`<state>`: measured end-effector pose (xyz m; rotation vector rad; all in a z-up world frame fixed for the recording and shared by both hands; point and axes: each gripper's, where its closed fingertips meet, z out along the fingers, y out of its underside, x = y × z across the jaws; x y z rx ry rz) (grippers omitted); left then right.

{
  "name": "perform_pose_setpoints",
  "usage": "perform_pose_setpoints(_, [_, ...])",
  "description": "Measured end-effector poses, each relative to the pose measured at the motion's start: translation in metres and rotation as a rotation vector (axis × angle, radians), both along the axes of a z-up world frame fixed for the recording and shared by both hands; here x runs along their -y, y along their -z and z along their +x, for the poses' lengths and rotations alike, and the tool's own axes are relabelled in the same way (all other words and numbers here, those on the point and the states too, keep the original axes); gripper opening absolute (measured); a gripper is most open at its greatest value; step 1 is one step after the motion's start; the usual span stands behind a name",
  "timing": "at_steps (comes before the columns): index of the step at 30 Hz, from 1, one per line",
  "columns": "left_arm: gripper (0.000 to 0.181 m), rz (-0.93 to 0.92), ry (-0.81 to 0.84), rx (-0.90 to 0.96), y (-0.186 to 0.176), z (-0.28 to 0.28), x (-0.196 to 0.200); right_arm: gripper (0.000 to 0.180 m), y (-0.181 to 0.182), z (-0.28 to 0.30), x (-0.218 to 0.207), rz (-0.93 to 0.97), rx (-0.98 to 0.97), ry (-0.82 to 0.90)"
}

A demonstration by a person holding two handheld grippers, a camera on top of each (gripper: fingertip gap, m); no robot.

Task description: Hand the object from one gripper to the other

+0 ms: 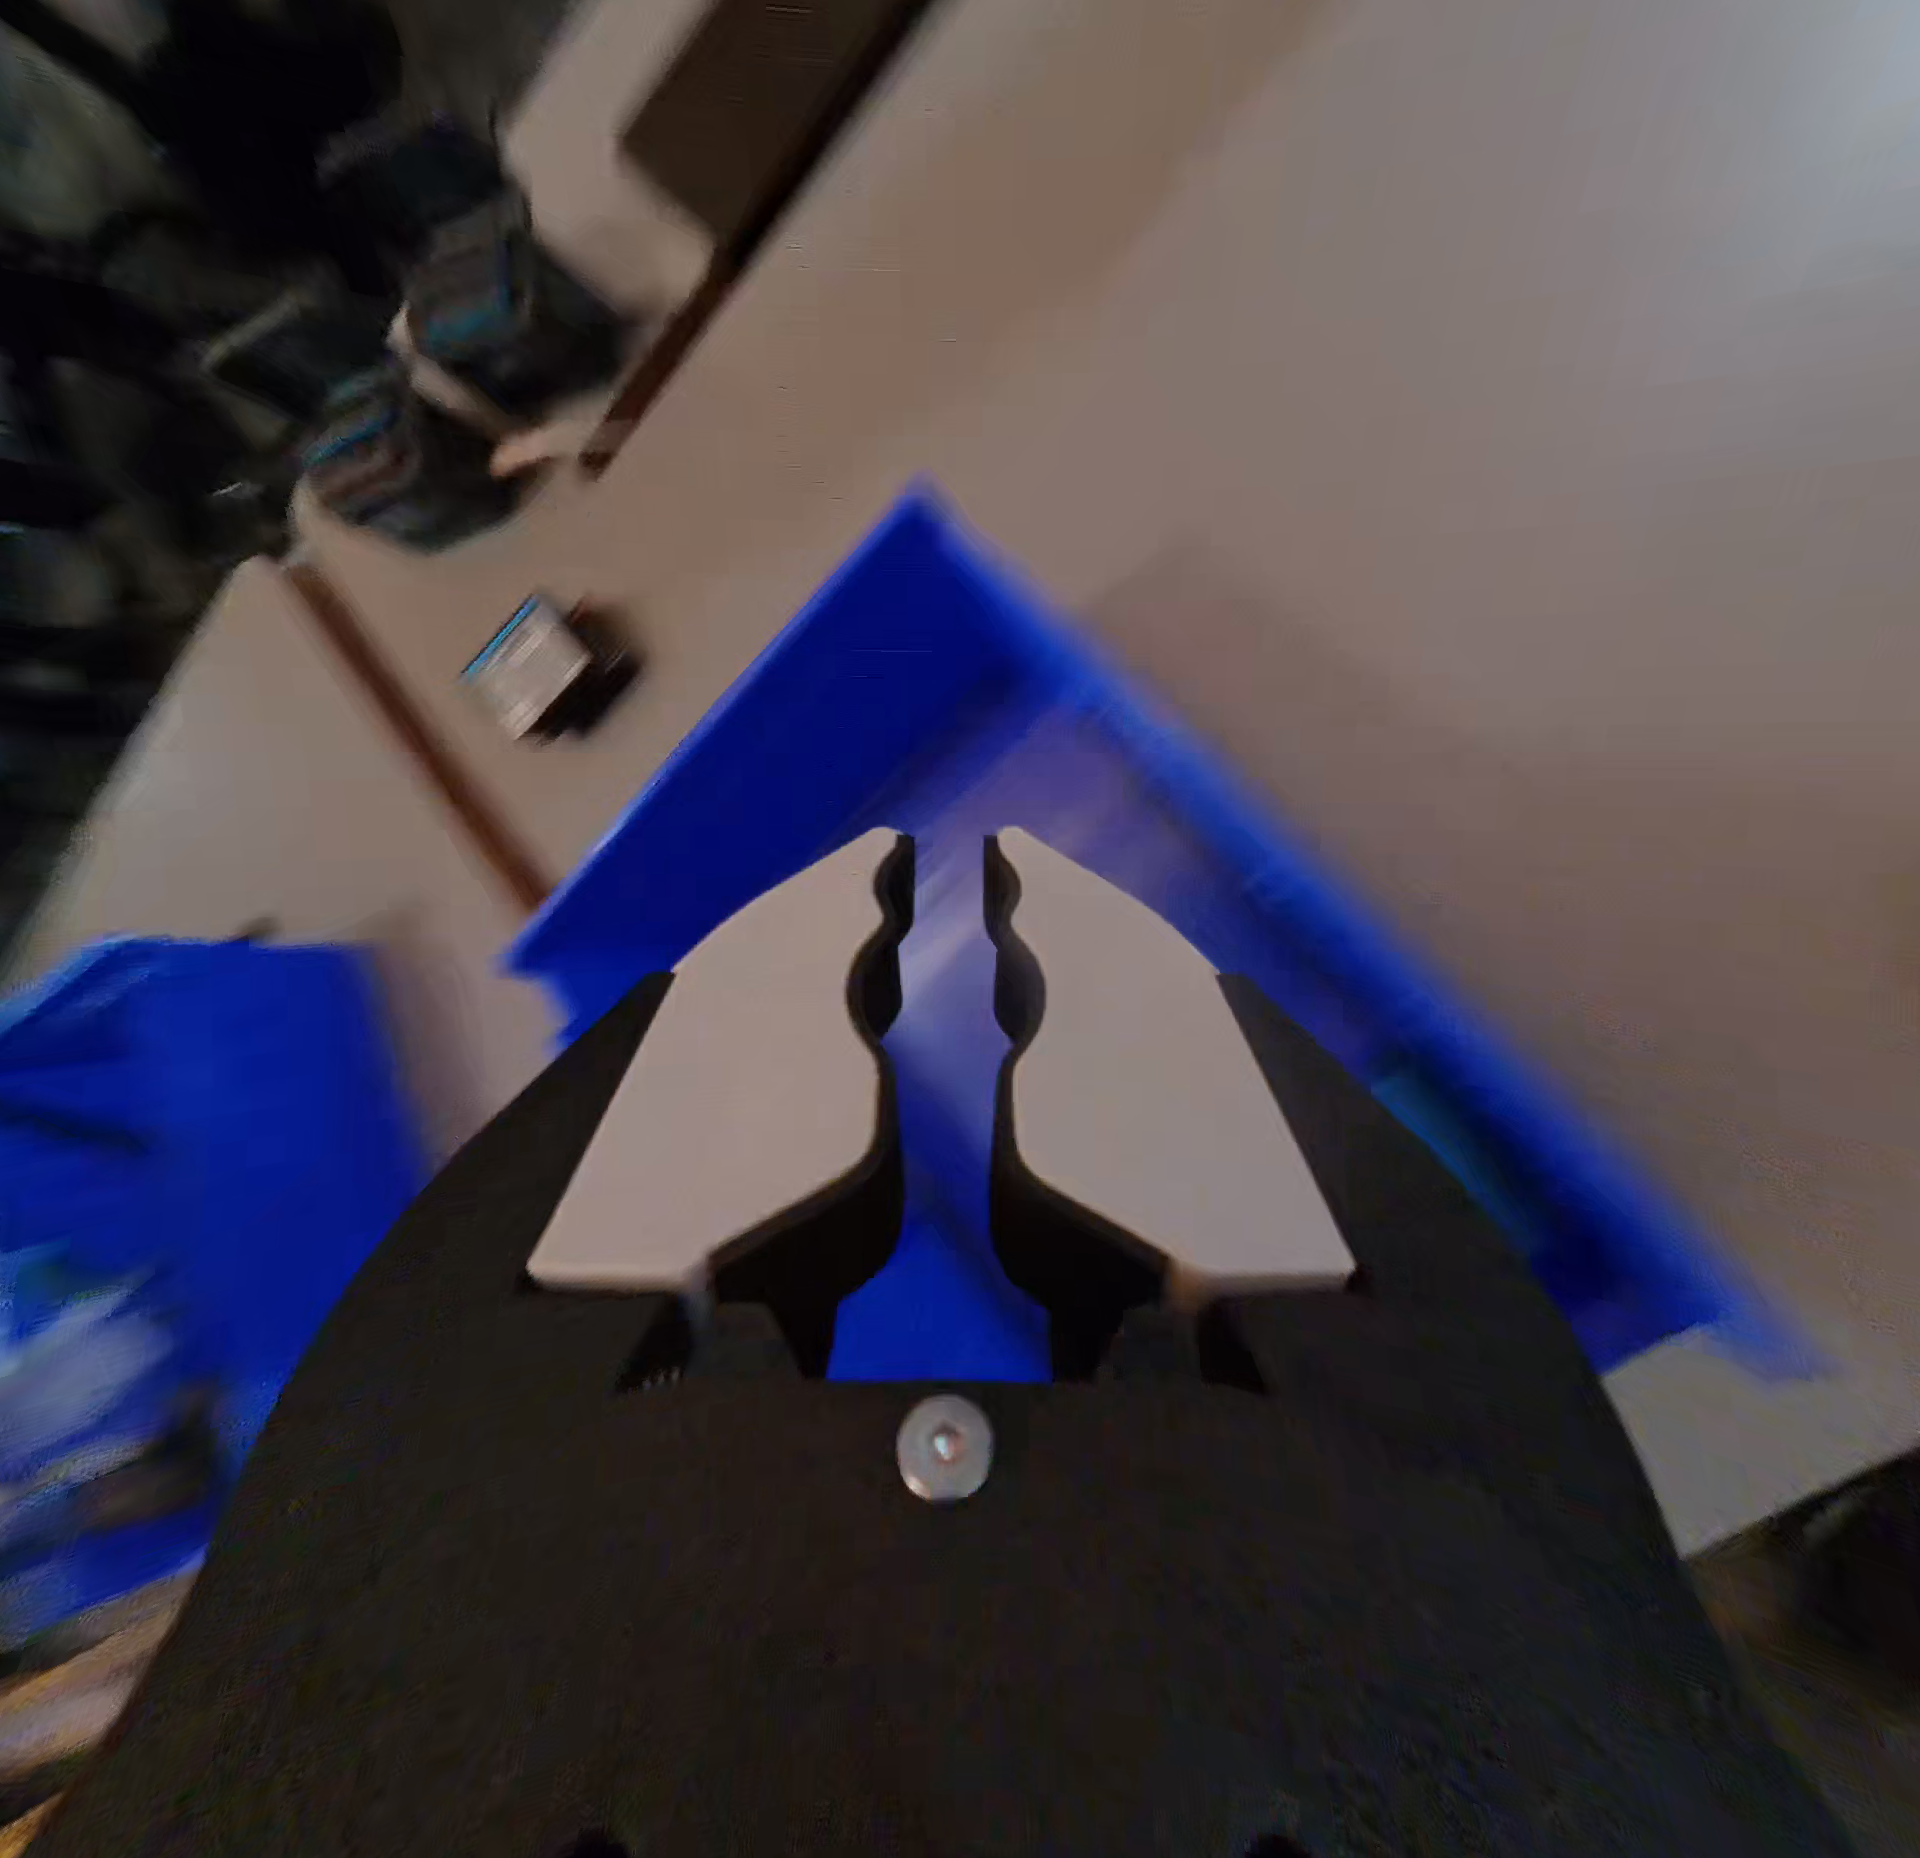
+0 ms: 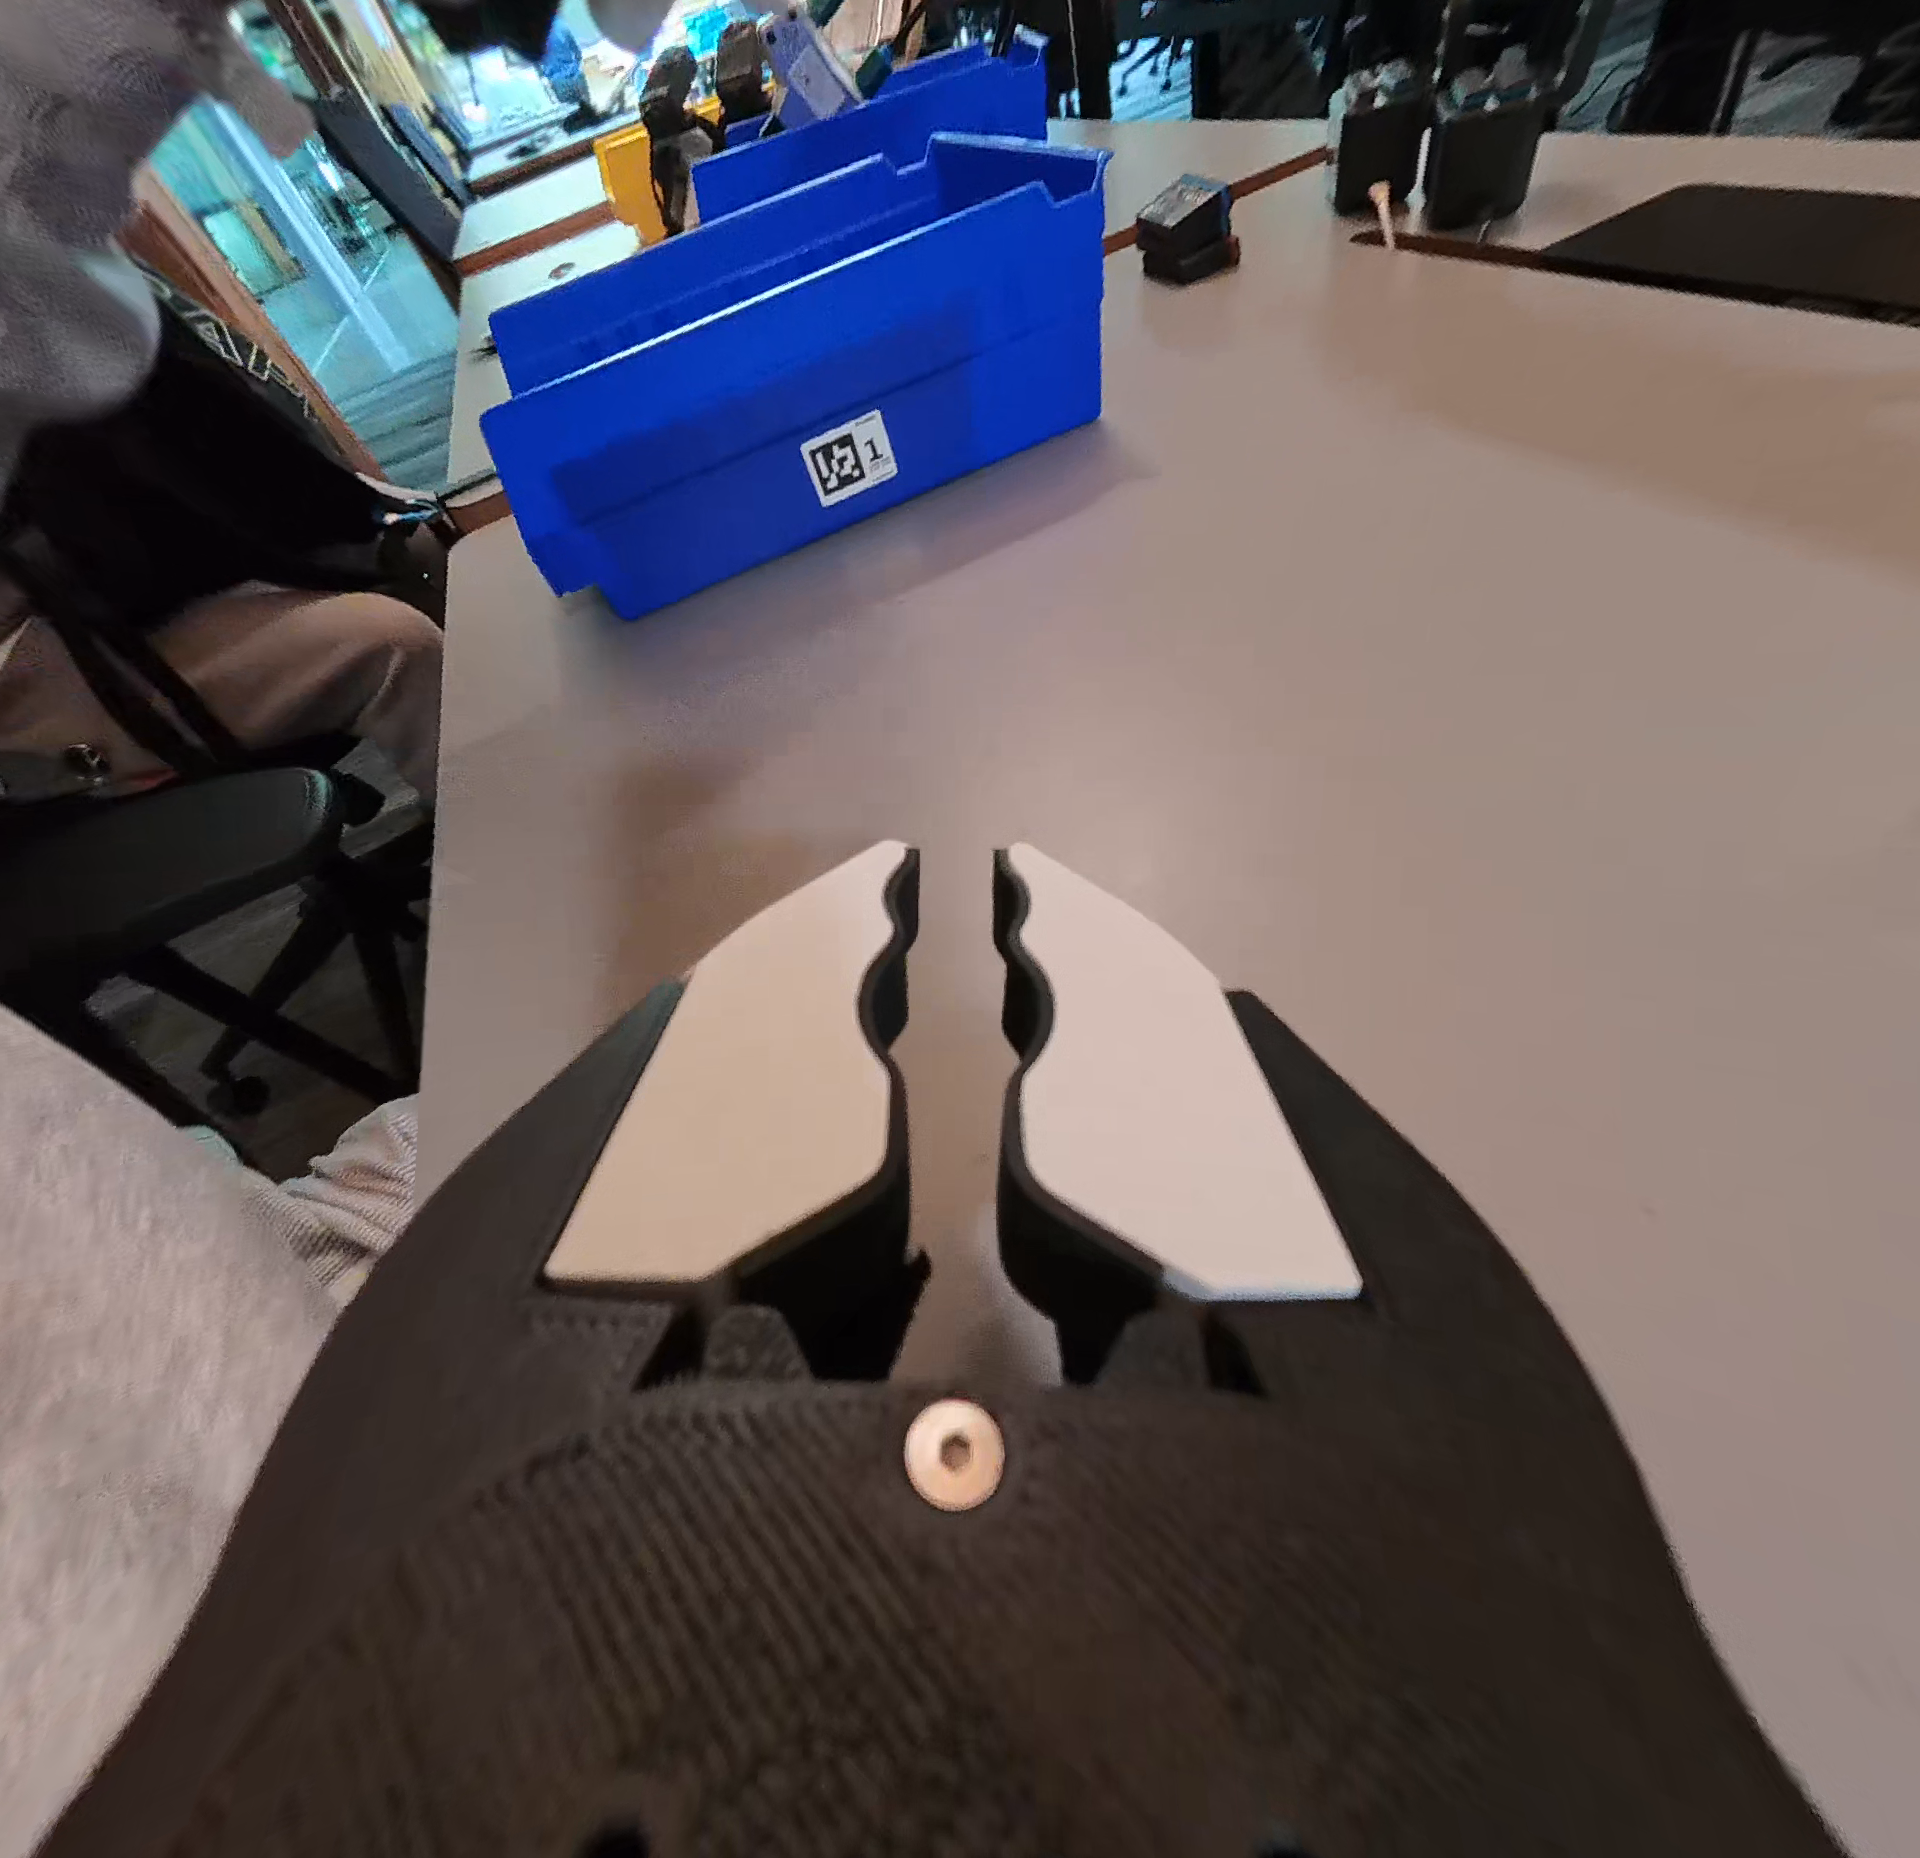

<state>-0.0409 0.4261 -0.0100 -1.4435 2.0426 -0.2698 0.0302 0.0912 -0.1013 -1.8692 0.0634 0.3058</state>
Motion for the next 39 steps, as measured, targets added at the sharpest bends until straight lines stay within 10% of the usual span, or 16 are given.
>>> perform_pose_setpoints(10, [0.024, 0.297, 0.222, -0.656, 0.135, -0.029, -0.108, 0.014, 0.003, 0.001, -0.001, -0.021, -0.067, -0.026])
perform_pose_setpoints(26, [0.013, 0.247, 0.207, -0.718, 0.123, -0.028, -0.104, 0.014, 0.0, 0.002, 0.001, 0.011, -0.368, -0.066])
perform_pose_setpoints(34, [0.011, -0.493, 0.272, 0.15, -0.042, 0.042, 0.119, 0.013, -0.003, -0.002, 0.002, 0.024, -0.362, -0.093])
perform_pose_setpoints(39, [0.013, -0.726, 0.486, 0.276, -0.02, 0.055, 0.266, 0.018, -0.02, -0.004, 0.011, 0.141, -0.355, -0.139])
